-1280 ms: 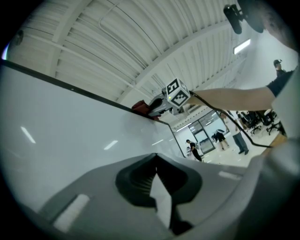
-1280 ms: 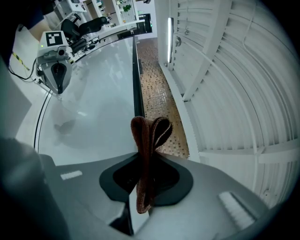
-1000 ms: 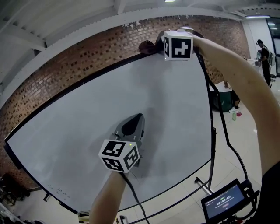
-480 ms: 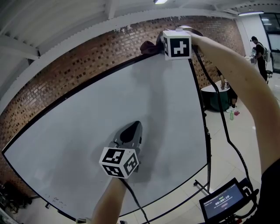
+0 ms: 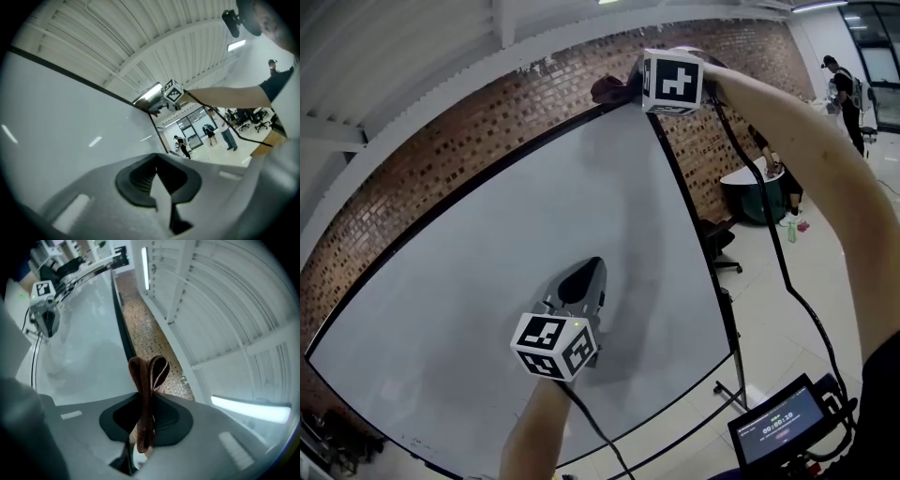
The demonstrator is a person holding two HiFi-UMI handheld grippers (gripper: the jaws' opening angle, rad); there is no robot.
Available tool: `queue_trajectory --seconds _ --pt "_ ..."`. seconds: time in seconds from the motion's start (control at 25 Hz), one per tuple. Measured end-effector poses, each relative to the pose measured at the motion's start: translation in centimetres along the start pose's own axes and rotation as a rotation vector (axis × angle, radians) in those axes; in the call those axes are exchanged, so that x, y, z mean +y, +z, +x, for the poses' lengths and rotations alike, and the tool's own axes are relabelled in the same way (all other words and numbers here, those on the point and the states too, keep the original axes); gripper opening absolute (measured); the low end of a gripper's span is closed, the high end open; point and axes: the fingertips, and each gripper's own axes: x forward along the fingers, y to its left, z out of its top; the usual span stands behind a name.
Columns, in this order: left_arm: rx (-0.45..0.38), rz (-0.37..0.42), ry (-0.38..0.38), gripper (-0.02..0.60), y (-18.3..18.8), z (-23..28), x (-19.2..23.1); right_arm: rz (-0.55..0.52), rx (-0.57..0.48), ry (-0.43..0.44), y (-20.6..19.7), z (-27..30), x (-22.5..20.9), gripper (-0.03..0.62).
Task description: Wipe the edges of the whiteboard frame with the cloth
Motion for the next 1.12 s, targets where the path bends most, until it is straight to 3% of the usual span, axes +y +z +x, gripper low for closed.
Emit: queue_trajectory --seconds 0.24,0.48,0.68,0.8,1.12 --pt "0.032 0.017 -0.011 0.005 0.7 1.0 0.1 0.502 -0.284 0.028 0.4 -0.5 -1.1 0.058" --pt "0.052 0.019 -0.019 0.005 0.4 1.6 -0.1 0.750 -0.434 0.077 -0.2 -1.3 -0.7 0.058" --pt "0.068 0.000 -0.058 0.005 -0.2 2.3 -1.1 1.034 -0.619 0.214 0.1 -1.7 0.7 0.058" --pt "0.078 -0.011 -0.076 0.005 -0.6 2.8 -1.4 1.067 -0.659 0.275 0.3 -1.7 1.9 0.058" --pt "0.105 -0.027 -0.100 0.005 -1.9 3.2 -2.6 1.122 -0.618 0.326 -1.4 -0.2 4.8 0.058"
